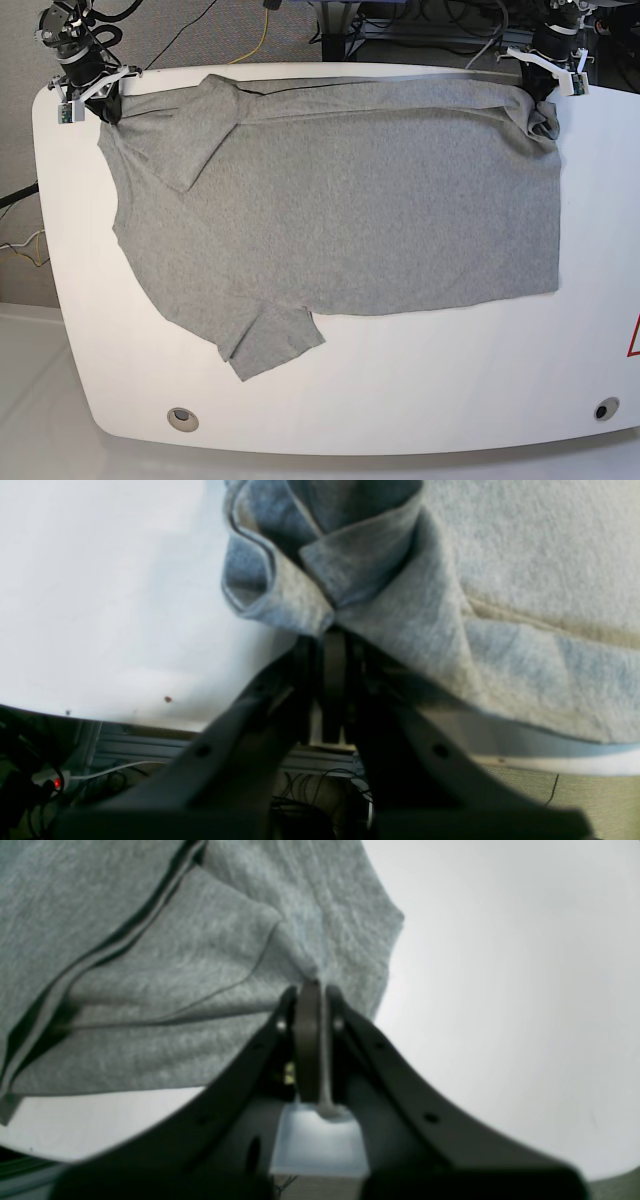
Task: Fold the T-shirt properly
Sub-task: 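Hold the shirt edge with both grippers, pulling it taut, then open both grippers and release the shirt edge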
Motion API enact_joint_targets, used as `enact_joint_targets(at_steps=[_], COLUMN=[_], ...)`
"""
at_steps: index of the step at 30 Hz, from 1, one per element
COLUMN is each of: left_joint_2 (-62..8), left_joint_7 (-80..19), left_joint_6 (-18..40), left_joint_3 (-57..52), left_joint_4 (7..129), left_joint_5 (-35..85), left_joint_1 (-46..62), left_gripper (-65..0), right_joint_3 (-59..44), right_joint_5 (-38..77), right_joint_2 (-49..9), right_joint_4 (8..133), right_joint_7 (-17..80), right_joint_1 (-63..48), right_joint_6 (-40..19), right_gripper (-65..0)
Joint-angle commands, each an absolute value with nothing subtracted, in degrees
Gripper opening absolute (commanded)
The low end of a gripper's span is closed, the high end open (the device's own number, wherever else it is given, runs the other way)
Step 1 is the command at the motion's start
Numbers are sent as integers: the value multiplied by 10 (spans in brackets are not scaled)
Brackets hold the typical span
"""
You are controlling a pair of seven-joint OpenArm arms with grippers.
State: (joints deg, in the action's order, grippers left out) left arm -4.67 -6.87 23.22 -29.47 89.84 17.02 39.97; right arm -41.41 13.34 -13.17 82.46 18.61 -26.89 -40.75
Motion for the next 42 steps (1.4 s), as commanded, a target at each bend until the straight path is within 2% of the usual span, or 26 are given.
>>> enact_joint_targets(at_steps=[1, 8, 11, 16, 17, 19, 21, 23, 25, 42], left_joint_2=[-46, -48, -48, -48, -48, -48, -48, -48, -48, -47], left_joint_7=[-186, -186, -186, -186, -186, -186, -186, -186, -186, -189], left_joint_6=[204, 206, 208, 229, 237, 240, 240, 240, 240, 240], left_joint_3=[-294, -294, -294, -294, -294, -293, -293, -293, -293, -294], left_joint_4=[882, 883, 884, 885, 885, 886, 886, 886, 886, 957], left_joint_5=[106, 107, 107, 108, 108, 108, 108, 108, 108, 108], left_joint_1=[418, 418, 418, 418, 418, 418, 418, 418, 418, 424], left_gripper=[-638, -633, -563, -291, -204, -121, -109, -125, -132, -128], right_joint_3=[-411, -412, -412, -412, -412, -412, -413, -413, -413, -414], right_joint_5=[71, 71, 71, 71, 71, 71, 71, 71, 71, 71], right_joint_2=[-131, -131, -131, -131, -131, -131, -131, -132, -132, -134], right_joint_4=[815, 815, 815, 815, 815, 815, 815, 815, 815, 855], right_joint_7=[270, 270, 270, 270, 270, 270, 270, 270, 270, 274], right_joint_1=[-284, -284, -284, -284, -284, -284, -284, -284, -284, -272], right_joint_6=[-400, -400, -400, -400, -400, -400, -400, -400, -400, -400], right_gripper=[-650, -650, -650, -640, -612, -547, -457, -384, -344, -368])
